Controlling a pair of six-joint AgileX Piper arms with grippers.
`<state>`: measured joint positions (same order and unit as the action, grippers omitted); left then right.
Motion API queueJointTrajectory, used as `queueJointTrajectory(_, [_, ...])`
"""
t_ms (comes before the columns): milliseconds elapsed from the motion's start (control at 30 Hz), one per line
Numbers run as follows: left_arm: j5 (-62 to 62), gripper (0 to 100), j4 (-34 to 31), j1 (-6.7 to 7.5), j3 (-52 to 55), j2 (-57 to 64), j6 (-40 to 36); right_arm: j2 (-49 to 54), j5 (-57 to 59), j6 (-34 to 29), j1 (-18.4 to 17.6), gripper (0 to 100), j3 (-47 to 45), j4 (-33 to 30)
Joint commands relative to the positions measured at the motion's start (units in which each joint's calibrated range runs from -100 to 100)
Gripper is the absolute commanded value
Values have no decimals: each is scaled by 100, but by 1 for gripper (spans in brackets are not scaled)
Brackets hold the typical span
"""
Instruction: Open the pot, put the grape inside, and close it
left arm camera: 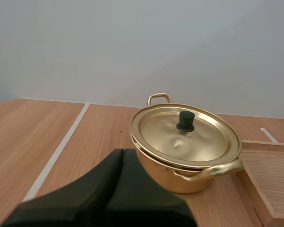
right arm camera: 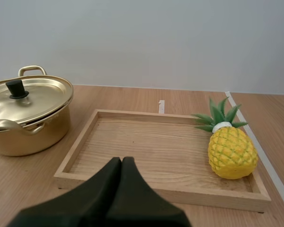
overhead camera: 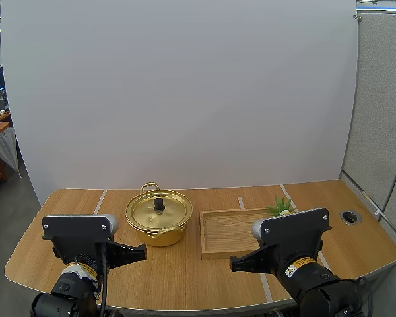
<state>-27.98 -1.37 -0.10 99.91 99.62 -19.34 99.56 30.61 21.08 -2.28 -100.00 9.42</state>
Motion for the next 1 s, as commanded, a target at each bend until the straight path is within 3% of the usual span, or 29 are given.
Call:
queueJointTrajectory(0, [-40, 0, -95, -4, 9, 38, -150, 44, 55, -12, 20, 0, 0, 3])
queueJointTrajectory(967, [-337, 0, 21, -4, 9, 38, 48, 44, 113, -7, 208, 0, 0, -10])
